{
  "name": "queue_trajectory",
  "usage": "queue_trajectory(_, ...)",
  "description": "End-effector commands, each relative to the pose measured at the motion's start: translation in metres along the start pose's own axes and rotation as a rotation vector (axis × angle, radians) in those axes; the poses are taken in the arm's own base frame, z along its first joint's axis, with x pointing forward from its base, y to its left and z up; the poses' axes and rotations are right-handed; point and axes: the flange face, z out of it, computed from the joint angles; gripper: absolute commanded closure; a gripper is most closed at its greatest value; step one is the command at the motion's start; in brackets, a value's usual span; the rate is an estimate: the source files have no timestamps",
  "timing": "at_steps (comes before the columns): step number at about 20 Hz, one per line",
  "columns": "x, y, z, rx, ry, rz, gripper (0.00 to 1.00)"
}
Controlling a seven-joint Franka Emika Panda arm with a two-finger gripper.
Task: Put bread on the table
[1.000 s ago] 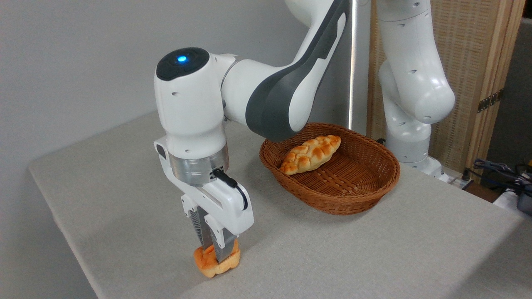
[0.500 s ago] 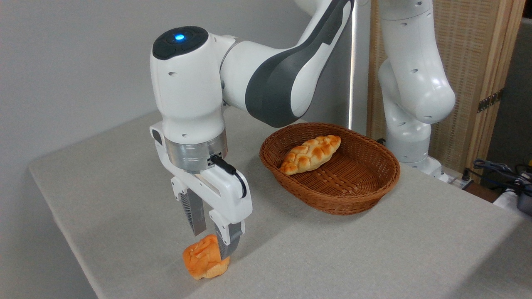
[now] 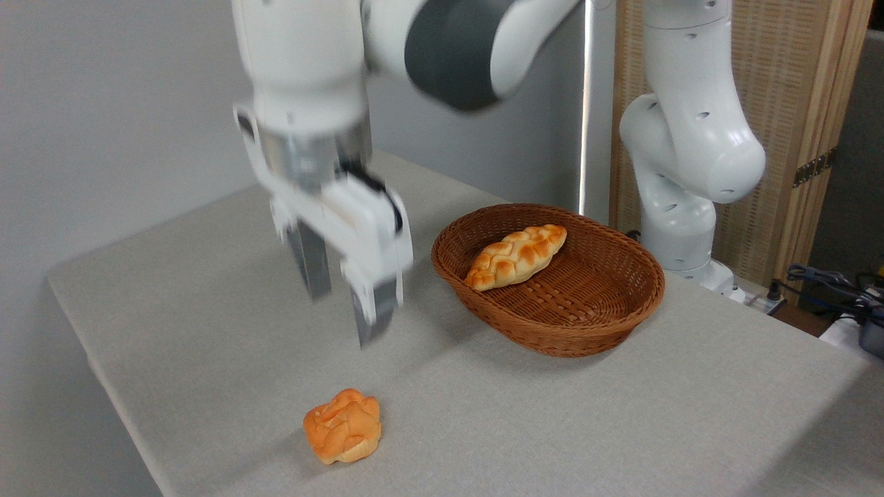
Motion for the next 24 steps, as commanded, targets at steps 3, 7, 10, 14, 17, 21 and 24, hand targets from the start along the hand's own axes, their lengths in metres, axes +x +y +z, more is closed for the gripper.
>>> queue_trajectory(3, 0.029, 0.064, -0.046, 0.064, -0.104, 0.041, 0.0)
queue_trajectory(7, 0.037, 0.073, -0.046, 0.11, -0.122, 0.027, 0.0)
queue_trajectory(10, 0.033, 0.076, -0.047, 0.105, -0.128, 0.032, 0.0)
queue_trajectory(14, 0.027, 0.075, -0.053, 0.111, -0.124, 0.04, 0.0)
queue_trajectory(17, 0.017, 0.072, -0.056, 0.113, -0.122, 0.072, 0.0)
queue_trajectory(21, 0.006, 0.061, -0.063, 0.142, -0.1, 0.048, 0.0)
queue_trajectory(24, -0.002, 0.063, -0.059, 0.141, -0.1, 0.042, 0.0)
